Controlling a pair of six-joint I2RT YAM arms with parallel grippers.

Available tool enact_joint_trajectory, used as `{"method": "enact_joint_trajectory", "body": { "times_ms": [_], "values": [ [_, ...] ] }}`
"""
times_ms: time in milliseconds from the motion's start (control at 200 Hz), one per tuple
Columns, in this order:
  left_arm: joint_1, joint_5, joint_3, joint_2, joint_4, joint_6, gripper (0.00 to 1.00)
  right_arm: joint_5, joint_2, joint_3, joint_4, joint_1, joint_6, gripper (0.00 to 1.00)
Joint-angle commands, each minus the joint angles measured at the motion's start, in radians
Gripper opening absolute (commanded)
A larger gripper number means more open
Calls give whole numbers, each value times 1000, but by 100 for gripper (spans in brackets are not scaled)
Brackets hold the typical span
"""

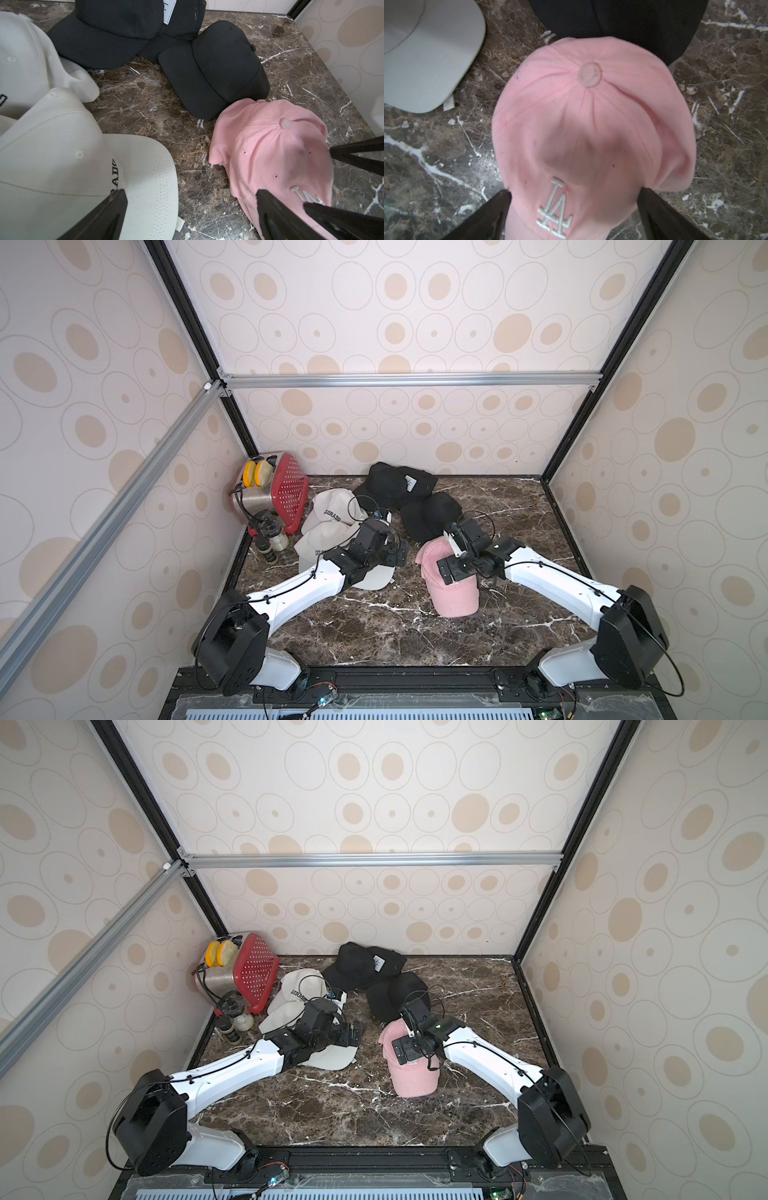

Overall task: Stack the baseball caps by color
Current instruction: Move the baseball cap to the center of the board.

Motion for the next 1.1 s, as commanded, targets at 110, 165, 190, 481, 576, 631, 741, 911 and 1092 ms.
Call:
{"method": "enact_joint_trajectory", "body": {
  "times_ms": [110,165,190,481,576,631,741,911,1092],
  "values": [
    [7,19,-13,-12,21,2,99,99,84,3,80,5,62,100],
    [7,19,-14,-12,17,5,99,99,101,9,90,4,59,100],
    [7,18,-14,-12,15,6,99,101,107,11,88,3,59,100],
    [7,8,-14,-9,3,13,99,84,106,-50,82,-72,53,100],
    [7,14,-10,-2,3,12,99,77,87,-72,88,-112,41,100],
    [7,16,-8,2,3,11,99,81,78,-85,89,-134,28,100],
    [7,14,-6,4,2,11,99,72,57,-109,92,-187,-21,100],
    [7,16,-2,6,0,9,99,-23,30,-138,124,-312,-140,100],
    [7,41,3,12,-2,-2,99,-86,33,-130,155,-421,-250,100]
  ]
}}
